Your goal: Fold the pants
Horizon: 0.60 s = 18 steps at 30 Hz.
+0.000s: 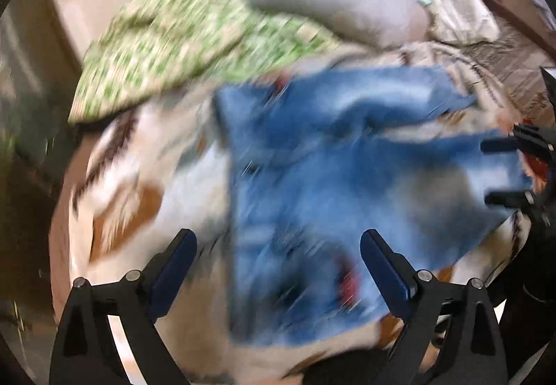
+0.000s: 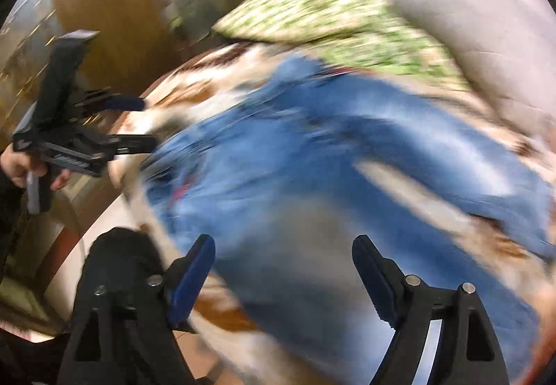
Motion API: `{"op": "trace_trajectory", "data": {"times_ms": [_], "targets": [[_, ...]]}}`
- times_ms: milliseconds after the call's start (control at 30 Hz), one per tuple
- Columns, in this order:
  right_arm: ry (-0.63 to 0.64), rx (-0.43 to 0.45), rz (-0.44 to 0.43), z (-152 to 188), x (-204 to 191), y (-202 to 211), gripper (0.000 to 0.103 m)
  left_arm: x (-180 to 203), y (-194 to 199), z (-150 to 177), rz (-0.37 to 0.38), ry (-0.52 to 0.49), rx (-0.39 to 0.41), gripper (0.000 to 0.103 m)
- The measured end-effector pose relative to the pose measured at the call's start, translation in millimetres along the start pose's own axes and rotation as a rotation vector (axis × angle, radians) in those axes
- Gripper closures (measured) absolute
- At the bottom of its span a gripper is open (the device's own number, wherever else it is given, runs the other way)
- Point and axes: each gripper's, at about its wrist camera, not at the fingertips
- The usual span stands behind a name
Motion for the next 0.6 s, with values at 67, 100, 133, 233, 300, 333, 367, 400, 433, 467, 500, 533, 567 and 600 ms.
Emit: {"op": "trace_trajectory", "data": {"times_ms": [67,100,133,233,300,333,367,400,433,467,500,533,567,600], "targets": [[-0.065,0.003,0.149,-1,36,29,0.019,29,4,-20,0.025,-0.034,0.032,0.003],[-0.095,0.008,0.199,-1,54,42,0.019,46,1,-35,0.042,-0.054,0.046,0.003],[-0.127,0.018,0.232,-1,75,56,0.019,64,-3,-49,0.058,-0.077,0.058,0.003],[-0.245,0.029,0.292,-5,140,89,0.019,110,-22,-97,0.118,-0.149,0.075,0.003],[-0.333,0.048,0.276,-8,183,103,0.019,136,-37,-125,0.146,-0.201,0.077,0.003],[-0.384,0.054,0.271,-9,208,109,0.019,151,-47,-138,0.147,-0.24,0.082,0.003],[-0.431,0.049,0.261,-11,232,110,0.019,162,-60,-152,0.144,-0.276,0.085,0.003],[-0.479,0.043,0.244,-14,258,110,0.019,173,-74,-164,0.139,-0.307,0.084,0.003],[-0.51,0.045,0.245,-15,273,109,0.019,181,-84,-173,0.139,-0.324,0.076,0.003],[-0.55,0.042,0.256,-19,295,105,0.019,188,-100,-183,0.139,-0.337,0.059,0.003],[-0.575,0.031,0.26,-23,309,96,0.019,192,-114,-191,0.133,-0.344,0.043,0.003],[-0.595,0.024,0.259,-26,322,87,0.019,195,-127,-198,0.124,-0.347,0.032,0.003],[-0.61,0.018,0.256,-29,338,80,0.019,199,-139,-205,0.117,-0.346,0.026,0.003],[-0.621,0.009,0.259,-32,350,73,0.019,202,-153,-212,0.109,-0.343,0.018,0.003]]}}
Point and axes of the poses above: each gripper's, at about its wrist camera, not at the fingertips, and y roughly against the way its jaws point, x to its right, z to its underside, and after that the axes turned 5 degrees about -z, right-handed
